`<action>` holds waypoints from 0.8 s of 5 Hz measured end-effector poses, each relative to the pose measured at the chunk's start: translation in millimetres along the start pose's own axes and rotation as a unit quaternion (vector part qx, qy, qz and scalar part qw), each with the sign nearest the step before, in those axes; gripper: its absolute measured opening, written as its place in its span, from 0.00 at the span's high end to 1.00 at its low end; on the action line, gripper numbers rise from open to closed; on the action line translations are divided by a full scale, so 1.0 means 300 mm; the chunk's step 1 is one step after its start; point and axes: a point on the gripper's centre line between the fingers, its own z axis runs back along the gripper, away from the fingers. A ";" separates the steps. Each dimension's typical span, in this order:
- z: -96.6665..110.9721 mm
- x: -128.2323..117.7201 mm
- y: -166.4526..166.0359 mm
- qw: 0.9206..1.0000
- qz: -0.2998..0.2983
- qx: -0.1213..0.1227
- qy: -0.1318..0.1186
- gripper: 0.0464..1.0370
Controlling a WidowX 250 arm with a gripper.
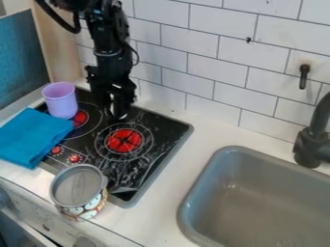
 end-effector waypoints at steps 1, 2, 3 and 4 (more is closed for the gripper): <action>-0.001 0.002 -0.004 1.000 0.006 -0.007 -0.004 0.48; -0.002 0.004 -0.009 1.000 0.011 -0.013 -0.006 0.53; -0.009 -0.026 -0.023 1.000 0.012 -0.018 0.000 0.56; 0.111 -0.140 -0.023 0.999 0.030 0.032 -0.022 0.56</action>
